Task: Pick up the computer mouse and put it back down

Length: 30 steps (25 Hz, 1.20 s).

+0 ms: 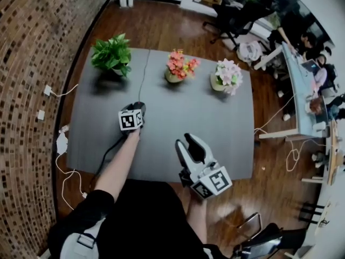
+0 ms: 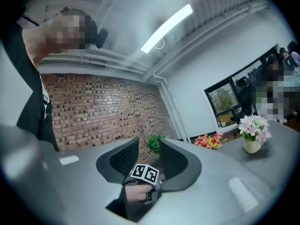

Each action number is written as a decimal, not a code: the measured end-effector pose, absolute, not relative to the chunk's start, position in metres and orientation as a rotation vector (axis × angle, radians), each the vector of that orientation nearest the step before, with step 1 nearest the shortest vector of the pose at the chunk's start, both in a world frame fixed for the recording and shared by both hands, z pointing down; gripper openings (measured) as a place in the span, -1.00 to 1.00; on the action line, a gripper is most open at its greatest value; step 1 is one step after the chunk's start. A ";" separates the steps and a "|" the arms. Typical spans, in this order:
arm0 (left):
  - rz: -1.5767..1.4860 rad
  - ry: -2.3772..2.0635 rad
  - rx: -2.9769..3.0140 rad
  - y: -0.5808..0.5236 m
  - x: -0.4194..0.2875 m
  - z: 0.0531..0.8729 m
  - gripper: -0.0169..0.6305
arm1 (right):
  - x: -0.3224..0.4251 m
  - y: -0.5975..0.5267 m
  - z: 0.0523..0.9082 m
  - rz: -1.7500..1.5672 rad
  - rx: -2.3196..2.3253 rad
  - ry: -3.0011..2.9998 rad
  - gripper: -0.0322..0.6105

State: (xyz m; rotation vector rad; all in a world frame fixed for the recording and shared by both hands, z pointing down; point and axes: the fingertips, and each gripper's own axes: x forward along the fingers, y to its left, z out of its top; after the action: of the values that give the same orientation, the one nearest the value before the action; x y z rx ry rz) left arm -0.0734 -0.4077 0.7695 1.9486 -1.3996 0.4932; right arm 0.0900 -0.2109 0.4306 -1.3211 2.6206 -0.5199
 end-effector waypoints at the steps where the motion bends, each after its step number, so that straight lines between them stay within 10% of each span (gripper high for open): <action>1: 0.509 -1.408 1.975 -0.409 -0.068 0.768 -0.08 | 0.091 -0.211 0.431 -0.522 -1.325 2.621 -0.55; 19: 0.739 -1.480 1.992 -0.402 -0.061 0.836 -0.07 | 0.099 -0.197 0.430 -0.507 -1.354 2.657 -0.55; 30: 0.305 -1.512 2.111 -0.323 -0.119 0.721 0.22 | 0.088 -0.194 0.426 -0.481 -1.158 2.712 -0.55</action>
State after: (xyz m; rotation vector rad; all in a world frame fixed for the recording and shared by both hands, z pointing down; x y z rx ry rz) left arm -0.1193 -0.3227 0.7209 2.1107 -1.5123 0.3055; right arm 0.0882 -0.1942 0.4257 -1.1576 2.7118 -0.4812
